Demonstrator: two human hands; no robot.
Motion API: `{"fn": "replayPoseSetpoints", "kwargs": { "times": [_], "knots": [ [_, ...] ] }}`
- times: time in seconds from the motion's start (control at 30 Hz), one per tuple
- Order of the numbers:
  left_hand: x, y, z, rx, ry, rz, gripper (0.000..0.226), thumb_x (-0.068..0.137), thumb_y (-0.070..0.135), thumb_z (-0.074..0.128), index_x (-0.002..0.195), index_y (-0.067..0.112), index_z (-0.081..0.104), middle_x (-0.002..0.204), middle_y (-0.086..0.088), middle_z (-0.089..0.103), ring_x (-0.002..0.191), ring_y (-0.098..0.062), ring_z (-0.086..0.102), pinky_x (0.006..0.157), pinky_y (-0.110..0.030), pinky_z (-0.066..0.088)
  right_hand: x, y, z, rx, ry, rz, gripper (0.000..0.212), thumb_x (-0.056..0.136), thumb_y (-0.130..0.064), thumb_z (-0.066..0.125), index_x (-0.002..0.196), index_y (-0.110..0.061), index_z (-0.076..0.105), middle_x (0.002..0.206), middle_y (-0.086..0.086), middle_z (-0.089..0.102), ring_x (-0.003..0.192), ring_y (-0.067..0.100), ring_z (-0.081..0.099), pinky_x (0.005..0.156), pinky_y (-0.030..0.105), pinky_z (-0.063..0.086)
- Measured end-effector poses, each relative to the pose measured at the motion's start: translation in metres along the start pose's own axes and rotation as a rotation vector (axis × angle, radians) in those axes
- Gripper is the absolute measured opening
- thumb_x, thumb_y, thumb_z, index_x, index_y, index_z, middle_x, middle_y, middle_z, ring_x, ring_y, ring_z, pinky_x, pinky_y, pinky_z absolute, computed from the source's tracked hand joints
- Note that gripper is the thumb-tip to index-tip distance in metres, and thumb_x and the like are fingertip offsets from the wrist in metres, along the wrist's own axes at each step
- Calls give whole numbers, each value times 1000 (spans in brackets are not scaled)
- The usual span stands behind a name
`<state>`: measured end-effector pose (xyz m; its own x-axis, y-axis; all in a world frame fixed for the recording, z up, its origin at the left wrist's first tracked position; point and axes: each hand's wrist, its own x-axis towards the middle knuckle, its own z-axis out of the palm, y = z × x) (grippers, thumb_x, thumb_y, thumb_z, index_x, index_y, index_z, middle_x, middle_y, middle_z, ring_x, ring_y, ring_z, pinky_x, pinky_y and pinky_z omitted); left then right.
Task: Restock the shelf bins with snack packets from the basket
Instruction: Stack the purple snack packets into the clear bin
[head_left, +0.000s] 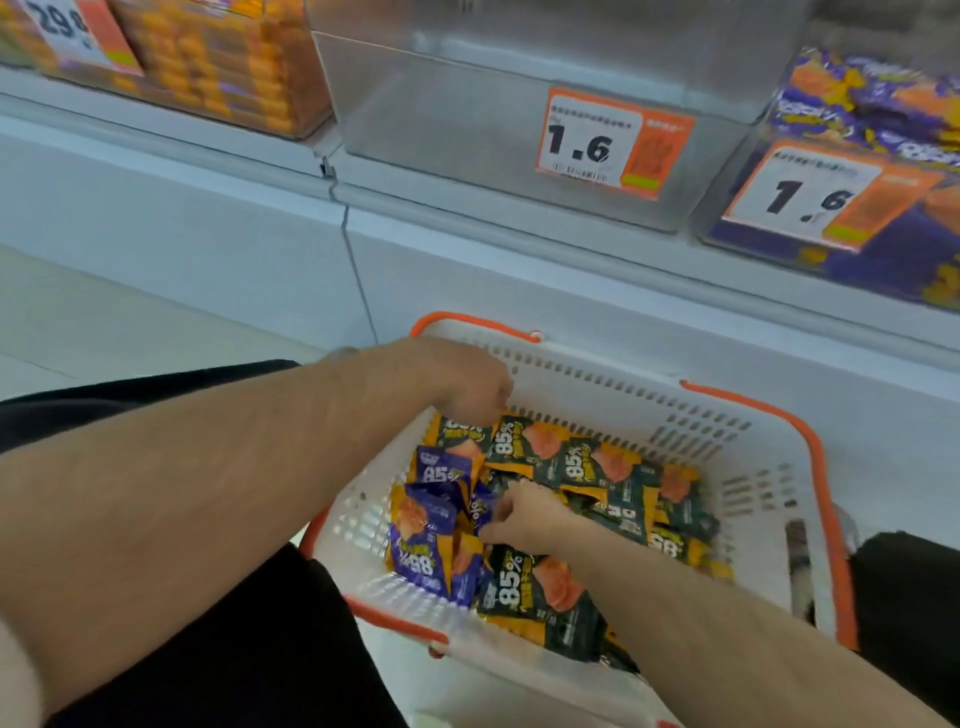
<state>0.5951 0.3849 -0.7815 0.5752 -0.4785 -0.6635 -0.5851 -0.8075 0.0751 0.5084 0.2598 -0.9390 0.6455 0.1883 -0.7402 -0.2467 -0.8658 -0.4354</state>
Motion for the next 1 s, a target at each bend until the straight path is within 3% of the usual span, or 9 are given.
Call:
{"fn": "replayPoseSetpoints", "kwargs": {
  "times": [0.13,0.3,0.4,0.53,0.67,0.8,0.87,0.93,1.0],
  "knots": [
    [1,-5,2,-28,-1,-12,39,98,25,44,136,18,52,135,-3,55,118,-22,52,96,-33,43,9,3,42,-102,27,21,40,85,-38,67,60,-15,47,57,5,43,56,22,43,53,35,34],
    [3,-3,2,-37,1,-11,39,99,25,43,136,19,51,134,-2,54,118,-22,52,96,-33,42,4,-6,56,-329,210,-27,9,93,-17,55,92,-13,63,83,6,62,75,27,58,67,39,54],
    [3,-1,2,-25,1,-9,35,98,25,44,130,19,56,128,-1,58,111,-20,55,93,-33,46,-3,-10,51,-380,251,-73,10,93,-17,55,91,-15,64,87,5,67,81,26,63,74,38,56],
    [4,0,-4,-26,8,-7,33,98,26,44,127,19,59,126,-1,59,110,-21,57,87,-31,45,-16,-8,21,21,283,-90,21,87,-12,53,66,-16,51,67,2,50,64,19,47,56,33,41],
    [0,-6,-19,-63,87,-15,38,97,31,47,132,17,57,133,-3,57,118,-22,54,99,-36,44,-46,-9,-33,273,390,-129,32,83,-9,57,60,-14,35,59,-1,34,57,16,36,53,27,32],
    [-4,-5,-35,-165,130,-61,46,98,35,49,140,15,47,140,-5,51,125,-23,49,104,-36,40,-85,-5,-89,553,492,-137,18,63,-14,60,54,-14,45,54,4,35,53,19,37,53,32,28],
    [-10,-1,-47,-262,161,-111,48,98,43,47,133,10,52,135,-7,54,118,-24,52,97,-34,43,-104,-3,-112,744,588,-159,20,62,-7,58,47,-14,47,51,8,34,50,19,36,49,27,26],
    [-18,2,-64,-364,193,-165,48,96,50,48,122,10,54,120,-6,60,101,-22,58,75,-29,45,-121,-3,-133,912,637,-192,39,70,9,54,39,-14,48,43,1,36,44,17,38,45,20,30],
    [-30,8,-81,-445,168,-199,54,94,53,51,128,11,49,114,-4,57,98,-23,62,68,-30,49,-137,-8,-151,1026,647,-260,50,73,16,48,34,-15,45,39,-6,35,39,12,36,44,20,30]
  ]
}}
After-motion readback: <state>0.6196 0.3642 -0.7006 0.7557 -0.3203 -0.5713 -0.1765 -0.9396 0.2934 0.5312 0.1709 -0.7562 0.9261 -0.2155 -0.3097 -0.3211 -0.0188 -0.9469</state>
